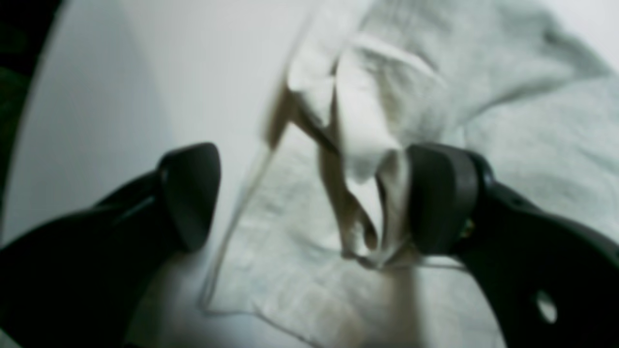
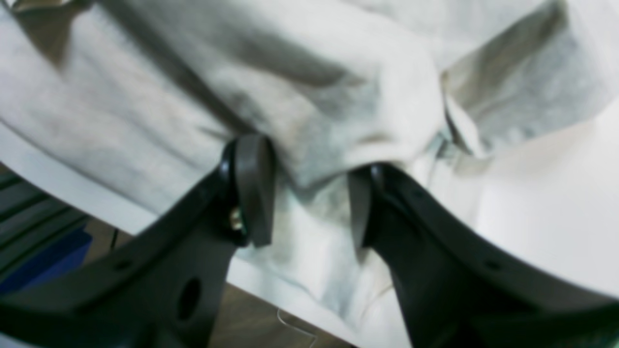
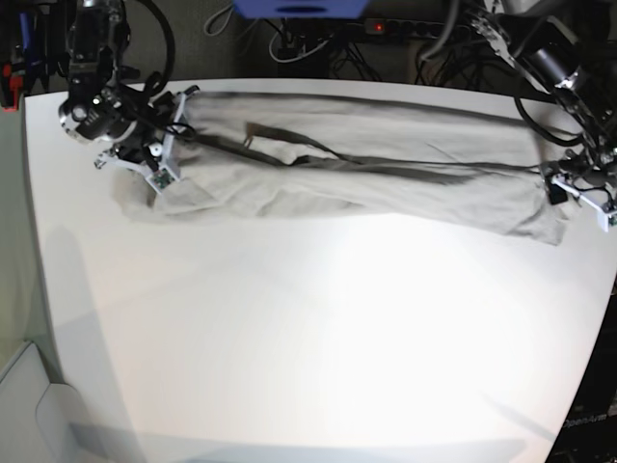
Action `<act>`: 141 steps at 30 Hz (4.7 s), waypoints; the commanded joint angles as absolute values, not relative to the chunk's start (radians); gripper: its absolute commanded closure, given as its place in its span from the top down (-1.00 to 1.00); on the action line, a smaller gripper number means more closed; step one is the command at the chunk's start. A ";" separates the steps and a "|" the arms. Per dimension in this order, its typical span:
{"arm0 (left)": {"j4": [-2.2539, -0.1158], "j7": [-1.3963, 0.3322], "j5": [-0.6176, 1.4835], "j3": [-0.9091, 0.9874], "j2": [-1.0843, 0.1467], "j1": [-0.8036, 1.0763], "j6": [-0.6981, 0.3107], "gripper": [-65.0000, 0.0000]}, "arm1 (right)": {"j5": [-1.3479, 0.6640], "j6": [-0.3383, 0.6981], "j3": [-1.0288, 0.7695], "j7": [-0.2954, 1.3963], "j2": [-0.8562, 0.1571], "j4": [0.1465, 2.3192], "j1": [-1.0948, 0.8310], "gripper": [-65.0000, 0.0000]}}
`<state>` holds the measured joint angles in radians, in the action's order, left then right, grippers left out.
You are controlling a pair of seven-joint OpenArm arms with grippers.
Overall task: Layout the t-shirt on the table in an organized manner, then fold the t-shirt properly
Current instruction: 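Regrasp the folded strip ends with both grippers, then carry the left gripper's strip end toward the right gripper, folding it over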
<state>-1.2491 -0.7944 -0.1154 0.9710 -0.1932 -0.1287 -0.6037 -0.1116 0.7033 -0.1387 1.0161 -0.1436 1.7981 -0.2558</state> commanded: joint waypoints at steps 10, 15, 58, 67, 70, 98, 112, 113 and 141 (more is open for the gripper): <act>-1.182 -0.708 -0.105 0.969 -0.226 -0.143 -0.604 0.78 | -0.122 0.698 -0.142 1.004 -0.154 1.811 -0.229 -0.21; -1.175 -0.707 -0.142 0.970 -0.225 -0.130 -0.604 0.77 | -0.122 0.698 -0.142 1.004 -0.156 1.811 -0.216 -0.21; -1.982 -0.944 -0.246 0.456 0.157 0.111 -0.604 -0.99 | -0.120 0.698 -0.142 1.017 -0.156 1.811 -0.186 -0.21; -1.979 -0.943 -0.271 0.176 0.157 0.257 -0.541 -1.00 | -0.120 0.698 -0.142 1.017 -0.156 1.811 -0.180 -0.21; -1.979 -0.900 -0.269 0.127 0.157 0.265 -0.456 -1.00 | -0.120 0.698 -0.142 1.017 -0.156 1.811 -0.179 -0.21; -1.894 -0.866 -0.271 -0.074 0.157 0.266 -0.358 -0.15 | -0.120 0.698 -0.142 1.017 -0.156 1.811 -0.179 -0.21; -2.011 -0.871 0.038 0.012 0.085 0.263 -0.354 0.30 | -0.122 0.698 -0.143 1.012 -0.170 1.813 -0.183 -0.19; -2.008 -0.874 0.058 0.039 0.071 0.255 -0.352 0.30 | -0.122 0.698 -0.143 1.012 -0.170 1.813 -0.185 -0.19; -1.928 -1.063 -0.027 -0.349 -0.015 0.225 -0.361 -0.77 | -0.122 0.698 -0.143 1.015 -0.165 1.814 -0.179 -0.20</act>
<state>-1.9018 -1.0725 -0.0174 -0.3534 -0.0151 0.2371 -0.3664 -0.1116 0.7033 -0.1410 1.0271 -0.1585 1.7950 -0.1871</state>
